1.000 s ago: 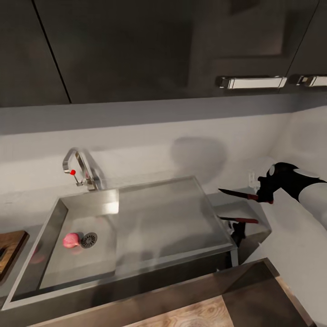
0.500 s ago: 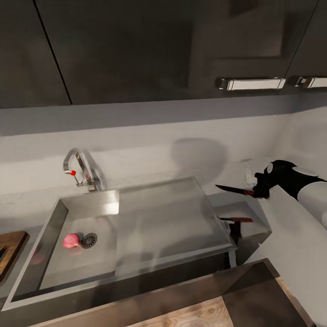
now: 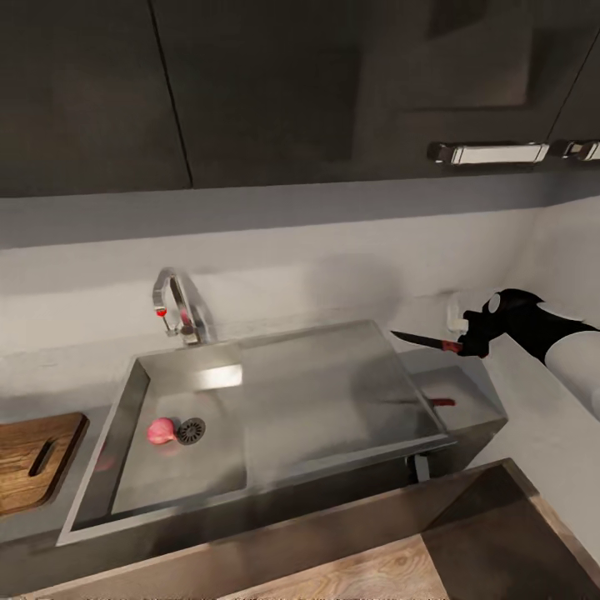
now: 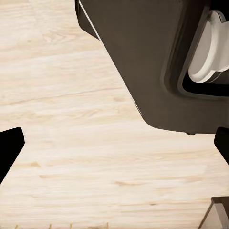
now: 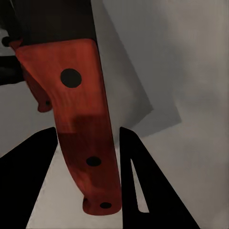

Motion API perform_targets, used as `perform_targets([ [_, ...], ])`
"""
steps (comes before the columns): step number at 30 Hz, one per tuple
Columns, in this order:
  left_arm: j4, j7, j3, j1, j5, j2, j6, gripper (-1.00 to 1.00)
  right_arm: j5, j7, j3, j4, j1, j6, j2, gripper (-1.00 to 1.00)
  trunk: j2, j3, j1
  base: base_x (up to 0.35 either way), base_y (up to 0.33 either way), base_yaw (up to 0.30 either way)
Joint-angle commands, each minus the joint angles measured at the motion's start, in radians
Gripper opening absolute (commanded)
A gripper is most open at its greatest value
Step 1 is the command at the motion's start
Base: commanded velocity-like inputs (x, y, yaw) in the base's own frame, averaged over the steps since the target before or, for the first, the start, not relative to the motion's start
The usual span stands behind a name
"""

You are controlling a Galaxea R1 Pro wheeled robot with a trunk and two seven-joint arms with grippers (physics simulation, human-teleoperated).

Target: In the kitchen, take the Vidalia onion out of the sink, dice it on the chopping board with the paring knife, put the diced onion into the bowl on the countertop, then place both the paring knife and the chopping board into the sink.

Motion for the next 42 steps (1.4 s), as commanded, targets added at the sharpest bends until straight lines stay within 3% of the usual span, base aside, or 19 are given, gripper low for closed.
perform_targets([
  [1,-0.002,0.002,0.007,0.000,0.001,0.000,0.004,1.00,0.001,0.004,-0.001,-0.003,0.000,0.008,-0.001,-1.00,-0.002,-0.002,0.000,-0.015,0.027,0.000],
  [8,-0.002,0.002,0.007,0.000,0.001,0.000,0.004,1.00,0.001,0.004,-0.003,-0.003,0.000,0.011,-0.001,-1.00,-0.002,-0.002,0.000,-0.005,0.008,0.009],
  [9,-0.002,0.002,0.006,0.000,0.000,-0.001,0.004,1.00,0.001,0.002,-0.008,-0.003,0.000,0.077,-0.001,-1.00,-0.002,-0.002,0.000,0.000,0.000,0.255],
  [13,-0.002,0.002,0.007,0.000,0.000,0.000,0.004,1.00,0.001,-0.042,-0.033,-0.003,-0.001,0.106,-0.001,-1.00,-0.002,-0.002,0.000,0.000,0.000,0.283],
  [25,-0.002,0.002,0.007,0.000,0.000,0.000,0.004,1.00,0.001,-0.074,-0.036,-0.004,-0.001,0.108,0.001,-1.00,-0.002,-0.003,0.000,0.000,0.000,0.278],
  [39,-0.002,0.002,0.007,0.000,0.000,0.000,0.004,1.00,0.001,-0.132,-0.039,-0.004,0.000,0.108,0.001,-1.00,-0.002,-0.013,0.000,0.000,0.000,0.025],
  [42,-0.003,0.002,0.006,0.000,0.000,0.003,0.002,1.00,0.001,-0.137,-0.072,-0.004,-0.001,0.108,0.001,-1.00,-0.002,-0.013,0.000,0.000,0.000,0.000],
])
